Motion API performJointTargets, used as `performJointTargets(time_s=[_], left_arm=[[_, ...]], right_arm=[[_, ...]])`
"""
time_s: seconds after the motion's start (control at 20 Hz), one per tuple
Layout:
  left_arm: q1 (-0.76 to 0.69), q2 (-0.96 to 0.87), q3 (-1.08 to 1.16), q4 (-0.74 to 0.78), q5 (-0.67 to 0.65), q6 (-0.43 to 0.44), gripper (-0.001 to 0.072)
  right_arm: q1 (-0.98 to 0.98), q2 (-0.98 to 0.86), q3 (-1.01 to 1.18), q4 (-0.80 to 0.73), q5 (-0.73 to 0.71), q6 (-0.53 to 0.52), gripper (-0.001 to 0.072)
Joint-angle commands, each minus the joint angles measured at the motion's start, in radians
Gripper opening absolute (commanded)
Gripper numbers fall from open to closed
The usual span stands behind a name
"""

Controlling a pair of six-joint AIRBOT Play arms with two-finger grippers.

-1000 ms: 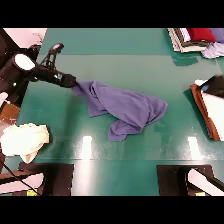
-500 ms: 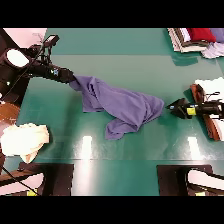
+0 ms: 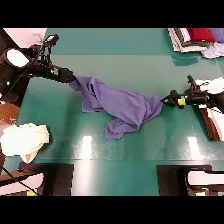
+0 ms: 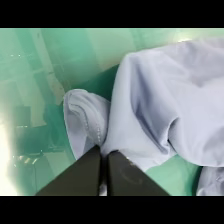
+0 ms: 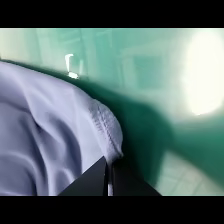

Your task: Fold the shirts.

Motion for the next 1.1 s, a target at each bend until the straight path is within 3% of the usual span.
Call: performJointTargets(time_s=[0.0, 0.35, 0.6, 1.05], left_arm=[[0.001, 0.017, 0.005, 0.011, 0.026, 0.0, 0.0025], [0.001, 0.246, 0.271, 0.167, 0.113, 0.009, 0.0026], [0.001, 0.387, 0.5, 0.171, 0.107, 0.034, 0.0026], [0.001, 0.506, 0.782, 0.163, 0.005, 0.034, 0.0026]], right_arm=[[0.018, -0.003, 0.1, 0.003, 0.009, -0.002, 0.0017], [-0.024, 0.286, 0.459, -0.004, 0.027, -0.001, 0.0016], [-0.082, 0.481, 0.704, -0.009, 0.036, -0.001, 0.0017], [-0.217, 0.669, 1.02, -0.295, 0.177, 0.089, 0.0016]])
